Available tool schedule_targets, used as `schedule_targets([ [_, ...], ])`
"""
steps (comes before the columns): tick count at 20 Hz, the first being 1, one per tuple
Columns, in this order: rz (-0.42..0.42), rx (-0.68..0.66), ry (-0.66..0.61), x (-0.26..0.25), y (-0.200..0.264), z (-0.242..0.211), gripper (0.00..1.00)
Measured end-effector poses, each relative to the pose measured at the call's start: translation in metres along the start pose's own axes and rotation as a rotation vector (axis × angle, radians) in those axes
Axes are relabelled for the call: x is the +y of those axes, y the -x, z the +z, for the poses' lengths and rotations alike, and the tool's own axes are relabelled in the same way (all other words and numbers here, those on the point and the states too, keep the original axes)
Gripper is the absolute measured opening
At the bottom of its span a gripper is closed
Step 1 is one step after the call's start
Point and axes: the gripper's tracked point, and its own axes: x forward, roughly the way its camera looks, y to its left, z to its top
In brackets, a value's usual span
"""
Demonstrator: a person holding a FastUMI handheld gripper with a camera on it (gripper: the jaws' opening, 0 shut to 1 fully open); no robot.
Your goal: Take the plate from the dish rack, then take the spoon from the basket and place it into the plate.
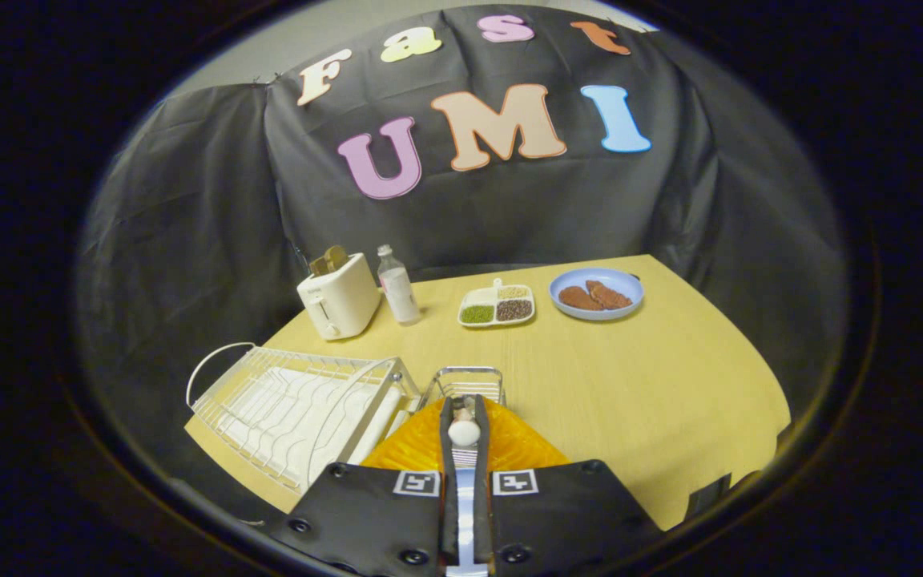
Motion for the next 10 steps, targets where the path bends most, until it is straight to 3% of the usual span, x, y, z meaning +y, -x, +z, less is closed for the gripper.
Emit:
schedule_targets([
  [10, 0.063, -0.013, -0.049, 0.004, 0.075, 0.017, 0.1],
])
